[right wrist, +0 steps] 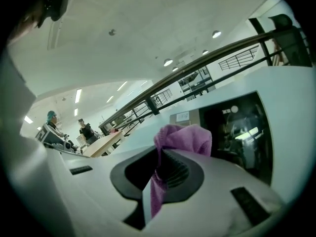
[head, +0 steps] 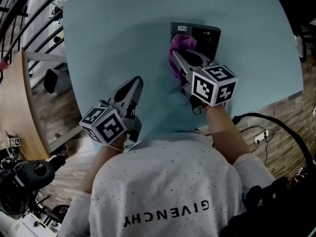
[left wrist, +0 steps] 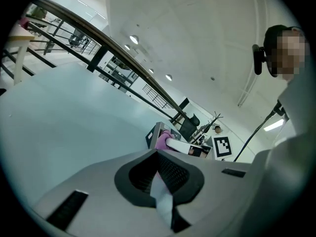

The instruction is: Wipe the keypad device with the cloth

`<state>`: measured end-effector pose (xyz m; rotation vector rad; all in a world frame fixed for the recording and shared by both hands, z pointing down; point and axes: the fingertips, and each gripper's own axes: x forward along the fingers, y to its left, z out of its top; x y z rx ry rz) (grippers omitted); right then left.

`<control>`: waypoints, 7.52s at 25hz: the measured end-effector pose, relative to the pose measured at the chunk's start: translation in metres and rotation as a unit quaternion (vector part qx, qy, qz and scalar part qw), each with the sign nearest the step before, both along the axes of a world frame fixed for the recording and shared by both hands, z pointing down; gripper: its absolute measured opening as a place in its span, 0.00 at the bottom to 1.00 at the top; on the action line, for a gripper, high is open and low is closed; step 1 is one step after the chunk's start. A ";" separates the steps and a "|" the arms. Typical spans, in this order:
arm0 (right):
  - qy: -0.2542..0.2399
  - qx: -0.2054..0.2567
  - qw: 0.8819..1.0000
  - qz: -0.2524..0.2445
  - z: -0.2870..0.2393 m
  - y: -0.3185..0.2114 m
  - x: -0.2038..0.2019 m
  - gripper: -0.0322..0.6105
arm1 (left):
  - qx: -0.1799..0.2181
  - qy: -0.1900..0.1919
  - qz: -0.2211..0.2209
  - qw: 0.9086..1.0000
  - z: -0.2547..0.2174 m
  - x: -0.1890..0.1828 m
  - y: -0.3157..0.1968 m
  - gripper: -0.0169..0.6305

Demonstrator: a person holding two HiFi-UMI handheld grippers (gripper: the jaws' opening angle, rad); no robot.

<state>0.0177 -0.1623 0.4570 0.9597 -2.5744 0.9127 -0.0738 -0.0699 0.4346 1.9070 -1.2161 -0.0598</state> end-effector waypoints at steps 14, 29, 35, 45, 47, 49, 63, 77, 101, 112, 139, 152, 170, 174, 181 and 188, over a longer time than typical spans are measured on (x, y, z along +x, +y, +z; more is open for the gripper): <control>0.099 0.046 0.991 0.083 0.002 -0.008 0.041 0.09 | 0.027 0.009 0.001 1.000 -0.013 -0.051 0.028 0.04; 0.129 0.062 0.970 0.196 0.005 -0.011 0.095 0.09 | 0.038 0.028 0.018 0.999 -0.015 -0.062 0.035 0.04; 0.133 0.059 0.963 0.226 0.010 -0.008 0.112 0.09 | 0.036 0.031 0.022 0.999 -0.012 -0.067 0.037 0.04; 0.153 0.036 0.949 0.272 0.021 0.002 0.141 0.09 | 0.039 0.037 0.038 0.998 -0.011 -0.060 0.043 0.04; 0.152 0.032 0.948 0.278 0.021 0.004 0.144 0.09 | 0.040 0.037 0.040 0.998 -0.012 -0.061 0.043 0.04; 0.165 0.048 0.941 0.290 0.012 0.005 0.145 0.09 | 0.041 0.036 0.041 0.998 -0.012 -0.063 0.043 0.04; 0.133 0.078 0.978 0.138 -0.018 0.033 0.014 0.09 | 0.057 0.049 0.050 0.996 -0.030 -0.051 0.057 0.04; 0.178 0.040 0.977 0.109 0.012 0.024 0.005 0.09 | 0.072 0.050 0.019 0.996 -0.043 -0.074 0.048 0.04; 0.180 0.014 0.971 0.158 0.017 0.017 0.065 0.09 | 0.072 0.061 0.038 0.995 -0.037 -0.059 0.015 0.04; 0.160 -0.003 0.964 0.213 0.022 0.012 0.104 0.09 | 0.066 0.059 0.028 0.996 -0.026 -0.067 0.010 0.04; -0.056 0.013 0.950 0.307 -0.075 0.031 0.155 0.09 | 0.132 0.047 0.016 0.990 -0.089 -0.070 0.031 0.04; -0.021 0.139 0.970 0.197 -0.196 0.054 0.082 0.09 | 0.194 -0.015 0.014 0.981 -0.169 -0.086 0.042 0.04; 0.031 0.178 0.980 0.079 -0.201 0.116 0.007 0.08 | 0.185 -0.047 -0.003 0.982 -0.148 -0.095 0.079 0.04; 0.042 0.173 0.980 0.084 -0.198 0.117 0.007 0.08 | 0.178 -0.051 -0.004 0.983 -0.143 -0.093 0.087 0.04; 0.042 0.165 0.981 0.088 -0.192 0.117 0.008 0.08 | 0.167 -0.049 -0.007 0.985 -0.130 -0.096 0.092 0.04; 0.046 0.167 0.981 0.093 -0.194 0.111 0.009 0.08 | 0.174 -0.052 -0.002 0.983 -0.136 -0.096 0.086 0.04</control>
